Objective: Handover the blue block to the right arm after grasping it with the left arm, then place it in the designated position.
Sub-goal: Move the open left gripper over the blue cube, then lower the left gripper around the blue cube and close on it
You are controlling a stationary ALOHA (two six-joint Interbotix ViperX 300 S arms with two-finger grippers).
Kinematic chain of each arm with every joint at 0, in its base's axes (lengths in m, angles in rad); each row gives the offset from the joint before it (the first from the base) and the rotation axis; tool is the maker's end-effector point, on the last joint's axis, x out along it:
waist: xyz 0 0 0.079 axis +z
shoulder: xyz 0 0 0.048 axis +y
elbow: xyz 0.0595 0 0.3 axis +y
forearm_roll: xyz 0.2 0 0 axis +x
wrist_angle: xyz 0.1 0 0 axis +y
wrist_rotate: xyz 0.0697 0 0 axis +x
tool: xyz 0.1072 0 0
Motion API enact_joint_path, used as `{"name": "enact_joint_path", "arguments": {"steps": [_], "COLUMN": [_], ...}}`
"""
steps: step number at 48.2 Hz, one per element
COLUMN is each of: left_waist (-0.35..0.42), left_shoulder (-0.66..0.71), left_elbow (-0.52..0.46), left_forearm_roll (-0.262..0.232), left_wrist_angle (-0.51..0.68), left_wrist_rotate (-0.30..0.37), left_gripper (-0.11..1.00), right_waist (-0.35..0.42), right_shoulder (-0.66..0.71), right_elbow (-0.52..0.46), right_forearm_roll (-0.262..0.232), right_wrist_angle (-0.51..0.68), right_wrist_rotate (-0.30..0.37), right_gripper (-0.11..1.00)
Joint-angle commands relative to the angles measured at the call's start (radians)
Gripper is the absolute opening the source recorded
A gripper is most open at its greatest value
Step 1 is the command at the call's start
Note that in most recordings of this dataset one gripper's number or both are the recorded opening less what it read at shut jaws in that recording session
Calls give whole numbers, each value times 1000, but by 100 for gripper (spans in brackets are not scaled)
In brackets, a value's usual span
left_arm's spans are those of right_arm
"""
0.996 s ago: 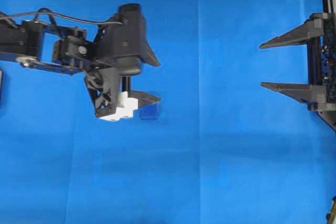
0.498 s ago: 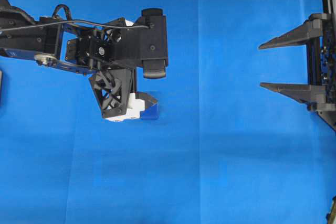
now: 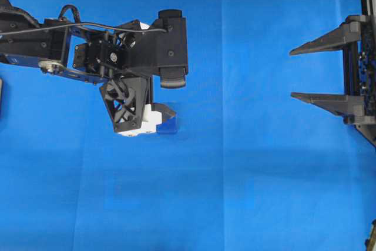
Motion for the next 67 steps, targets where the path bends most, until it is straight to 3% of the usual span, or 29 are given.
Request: {"name": "enact_joint_path", "arguments": {"steps": [1, 67], "left_waist": [-3, -12], "left_shoulder": [-12, -5], "left_elbow": [-26, 5], "left_forearm_roll": [3, 3], "left_wrist_angle": [-3, -35], "left_wrist_rotate": [-3, -29], "left_gripper": [93, 93], "right_waist": [2, 2], "right_shoulder": [6, 25], "right_elbow": [-28, -25], "right_forearm_roll": [3, 3], "right_wrist_angle": [-5, -5], "right_wrist_rotate": [2, 2], "right_gripper": [98, 98]}}
